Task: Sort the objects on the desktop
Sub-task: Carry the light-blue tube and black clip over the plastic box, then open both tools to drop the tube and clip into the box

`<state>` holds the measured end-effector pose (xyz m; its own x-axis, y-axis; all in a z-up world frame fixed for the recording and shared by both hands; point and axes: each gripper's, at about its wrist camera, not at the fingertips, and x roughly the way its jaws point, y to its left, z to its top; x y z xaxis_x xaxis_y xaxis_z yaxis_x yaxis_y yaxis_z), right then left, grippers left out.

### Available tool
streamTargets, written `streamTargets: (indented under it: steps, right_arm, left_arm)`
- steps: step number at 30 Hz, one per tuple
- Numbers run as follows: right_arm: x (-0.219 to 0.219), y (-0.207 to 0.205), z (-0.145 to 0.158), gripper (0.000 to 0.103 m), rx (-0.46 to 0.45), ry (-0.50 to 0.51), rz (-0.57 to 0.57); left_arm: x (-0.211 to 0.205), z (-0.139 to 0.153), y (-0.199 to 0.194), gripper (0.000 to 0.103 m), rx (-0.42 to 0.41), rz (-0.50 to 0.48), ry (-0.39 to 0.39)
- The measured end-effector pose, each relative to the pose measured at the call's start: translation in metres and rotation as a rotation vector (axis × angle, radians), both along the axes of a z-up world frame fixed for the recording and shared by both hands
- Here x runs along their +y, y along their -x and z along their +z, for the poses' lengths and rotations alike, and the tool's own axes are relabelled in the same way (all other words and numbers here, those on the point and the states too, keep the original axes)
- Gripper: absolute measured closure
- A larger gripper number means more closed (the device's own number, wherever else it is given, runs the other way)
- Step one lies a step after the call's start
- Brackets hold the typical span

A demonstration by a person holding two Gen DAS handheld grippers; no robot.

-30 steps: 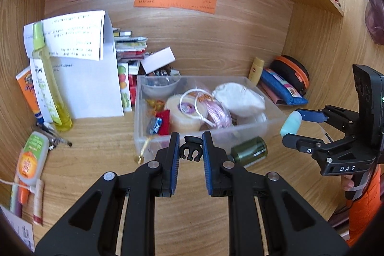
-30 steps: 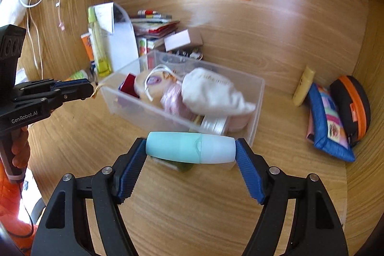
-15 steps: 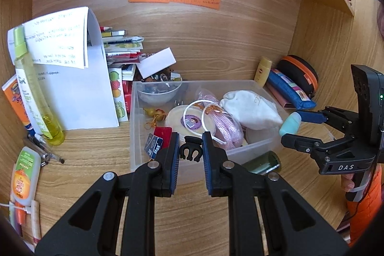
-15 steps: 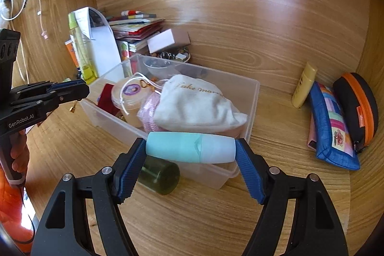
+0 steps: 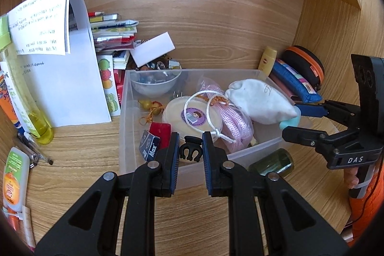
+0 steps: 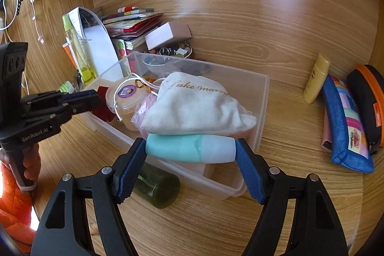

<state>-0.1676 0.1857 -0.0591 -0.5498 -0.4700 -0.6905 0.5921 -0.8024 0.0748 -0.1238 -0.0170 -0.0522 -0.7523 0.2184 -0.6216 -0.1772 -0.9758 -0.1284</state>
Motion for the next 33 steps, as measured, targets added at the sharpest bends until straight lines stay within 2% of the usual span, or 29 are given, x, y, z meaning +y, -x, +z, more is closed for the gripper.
streamTargets:
  steps: [4, 6, 8, 13, 16, 18, 21, 29, 33]
  right_arm:
    - [-0.001, 0.002, -0.001, 0.031, -0.017, 0.017, 0.002]
    - [-0.002, 0.001, -0.002, 0.029, -0.015, 0.015, -0.002]
    - [-0.006, -0.002, -0.002, 0.019, 0.016, -0.014, -0.023]
    - [-0.019, -0.01, -0.007, 0.019, 0.036, -0.092, -0.005]
    - [-0.027, -0.018, -0.013, 0.019, 0.055, -0.152, 0.002]
    - [-0.029, -0.024, -0.013, 0.019, 0.074, -0.167, 0.012]
    - [-0.03, -0.034, -0.01, 0.019, 0.088, -0.17, 0.028]
    - [-0.026, -0.049, -0.003, 0.018, 0.092, -0.157, 0.017]
    - [-0.018, -0.056, 0.0, 0.018, 0.082, -0.138, -0.001]
  left_arm:
    - [0.001, -0.002, 0.001, 0.085, -0.006, -0.004, 0.003]
    - [0.001, -0.002, 0.0, 0.079, -0.006, -0.006, 0.003]
    - [0.001, -0.001, -0.001, 0.073, -0.003, -0.004, 0.007]
    - [0.002, 0.001, -0.004, 0.071, 0.001, -0.005, 0.013]
    - [0.003, 0.004, -0.008, 0.064, 0.011, 0.001, 0.016]
    - [0.003, 0.006, -0.013, 0.055, 0.018, 0.002, 0.018]
    - [0.004, 0.01, -0.021, 0.046, 0.041, 0.008, 0.027]
    - [0.006, 0.019, -0.045, 0.037, 0.07, 0.012, 0.042]
    - [0.006, 0.02, -0.056, 0.029, 0.072, 0.015, 0.04]
